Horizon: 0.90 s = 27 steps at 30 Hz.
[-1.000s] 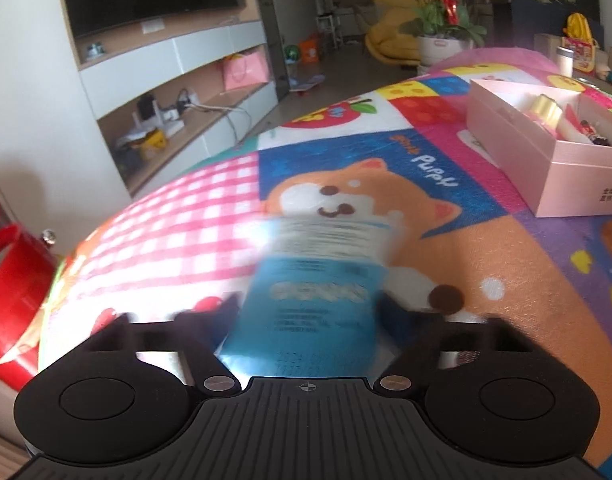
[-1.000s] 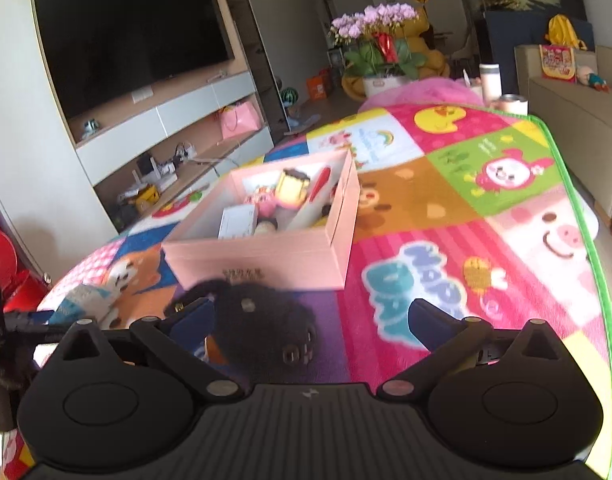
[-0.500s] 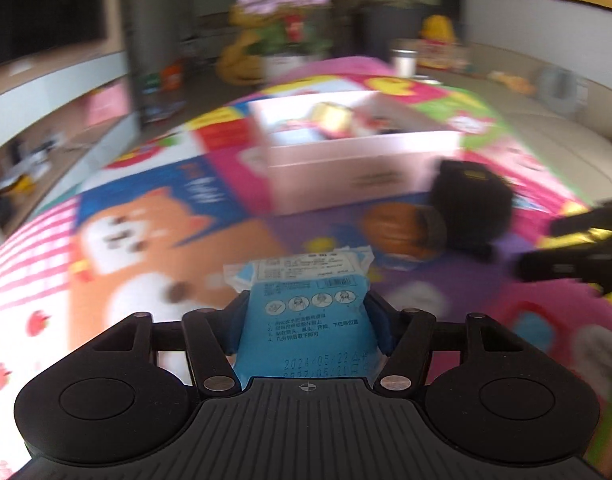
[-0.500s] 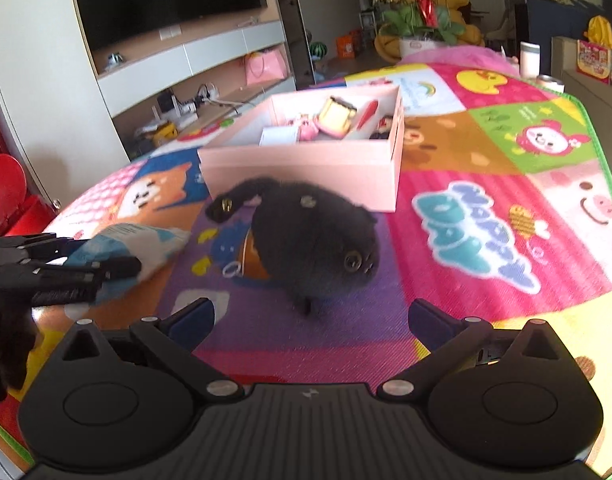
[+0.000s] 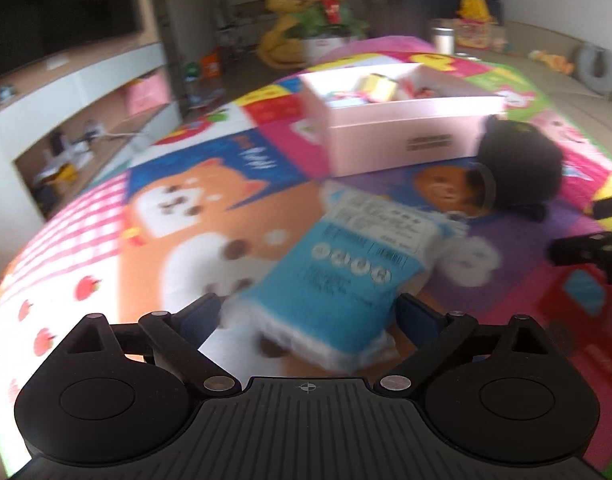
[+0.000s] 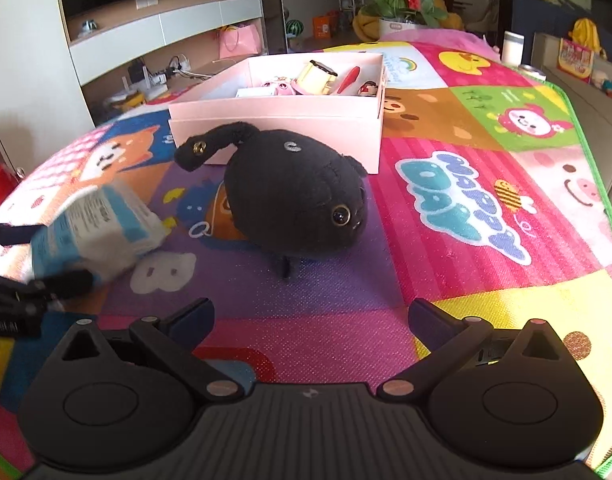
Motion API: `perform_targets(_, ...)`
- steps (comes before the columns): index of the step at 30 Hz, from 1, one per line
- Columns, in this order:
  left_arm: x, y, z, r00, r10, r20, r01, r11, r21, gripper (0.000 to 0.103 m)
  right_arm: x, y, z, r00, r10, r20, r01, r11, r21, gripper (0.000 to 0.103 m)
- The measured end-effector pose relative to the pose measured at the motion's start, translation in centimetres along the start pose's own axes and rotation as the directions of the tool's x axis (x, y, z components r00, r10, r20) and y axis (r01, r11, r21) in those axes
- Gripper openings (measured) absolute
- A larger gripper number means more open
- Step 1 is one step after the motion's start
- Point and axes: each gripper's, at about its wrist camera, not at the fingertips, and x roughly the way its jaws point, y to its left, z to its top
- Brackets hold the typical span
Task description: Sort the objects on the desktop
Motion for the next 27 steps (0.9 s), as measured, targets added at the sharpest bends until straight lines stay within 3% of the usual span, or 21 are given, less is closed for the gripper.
perform_targets(5, 0.3, 2.1, -0.3, 0.997, 0.072, -0.016, -0.072, 0.996, -0.058, 0.1, 0.3, 0.6, -0.2, 0.999, -0.032, -0.007, 0.031, 0.999, -0.033, 0.103)
perform_targets(14, 0.3, 1.5, -1.0, 1.0, -0.022, -0.014, 0.02, 0.994, -0.105, 0.101, 0.2, 0.1, 0.3, 1.0, -0.013, -0.008, 0.012, 0.999, -0.046, 0.103)
perform_targets(20, 0.3, 0.9, -1.1, 0.998, -0.057, -0.018, 0.054, 0.99, -0.127, 0.102, 1.4, -0.8, 2.2, 0.993, -0.11, 0.031, 0.111, 0.993, -0.049, 0.103)
perform_targets(25, -0.4, 0.7, -1.1, 0.997, -0.076, -0.013, 0.074, 0.989, -0.128, 0.103, 3.0, -1.2, 3.6, 0.96, -0.271, 0.066, 0.275, 0.959, -0.074, 0.103)
perform_targets(27, -0.6, 0.7, -1.1, 0.997, -0.08, -0.011, 0.078, 0.989, -0.128, 0.103, 3.1, -1.8, 3.8, 0.956, -0.285, 0.063, 0.289, 0.955, -0.062, 0.103)
